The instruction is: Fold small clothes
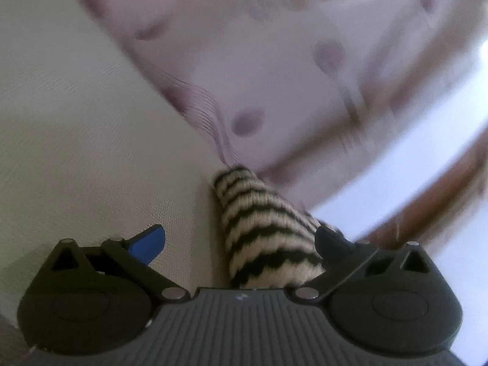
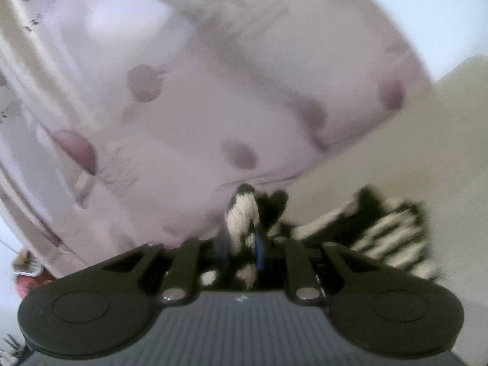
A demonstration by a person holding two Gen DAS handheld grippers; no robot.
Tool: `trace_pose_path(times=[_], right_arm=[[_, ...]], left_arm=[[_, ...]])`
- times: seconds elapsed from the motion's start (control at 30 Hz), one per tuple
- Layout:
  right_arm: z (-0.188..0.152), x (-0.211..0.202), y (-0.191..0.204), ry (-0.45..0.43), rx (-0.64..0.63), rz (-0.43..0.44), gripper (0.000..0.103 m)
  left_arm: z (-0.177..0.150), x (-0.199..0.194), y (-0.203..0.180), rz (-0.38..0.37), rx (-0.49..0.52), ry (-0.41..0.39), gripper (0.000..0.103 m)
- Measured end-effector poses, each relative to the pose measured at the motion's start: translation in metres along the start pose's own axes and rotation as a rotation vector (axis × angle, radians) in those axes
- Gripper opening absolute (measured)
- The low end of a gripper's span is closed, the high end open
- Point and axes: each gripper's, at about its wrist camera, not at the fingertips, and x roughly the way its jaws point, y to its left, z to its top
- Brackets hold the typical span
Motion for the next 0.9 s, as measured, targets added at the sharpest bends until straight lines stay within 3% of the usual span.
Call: trace_pose_path(times=[0.17, 0.3, 0.43, 0.53, 0.6, 0.77, 0.83, 0.9], right_arm=[[0.008, 0.000, -0.032, 0.019, -0.007, -0.058, 0.016], [0.008, 0.002, -0.052, 0.025, -0.005, -0.075, 0.016], [0.006, 0.013, -0.059, 0.061, -0.111, -0.154, 0.016], [0.014, 0.010, -0.064, 0.030, -0.105, -0.154, 0.015], [0.021, 0.009, -0.064, 0.013, -0.118, -0.142, 0.015], [0.021, 0.018, -0.070, 0.042, -0.157, -0.187, 0.015], [0.017, -0.005, -0.071, -0.012, -0.093, -0.092, 0.015], [0.009, -0.028, -0.065, -0.020, -0.078, -0.022, 0.016]], left_arm=[[-0.015, 0.019, -0.038, -0.030, 0.126, 0.006, 0.103], [-0.021, 0.033, -0.065, -0.006, 0.235, -0.016, 0.103], [-0.038, 0.045, -0.098, 0.051, 0.440, -0.067, 0.100], [-0.053, 0.059, -0.123, 0.106, 0.619, -0.082, 0.088], [-0.062, 0.066, -0.133, 0.114, 0.694, -0.089, 0.088], [-0.075, 0.083, -0.128, 0.064, 0.683, -0.019, 0.080], [-0.075, 0.083, -0.121, 0.041, 0.654, -0.017, 0.080], [-0.069, 0.081, -0.108, -0.035, 0.561, -0.009, 0.086]])
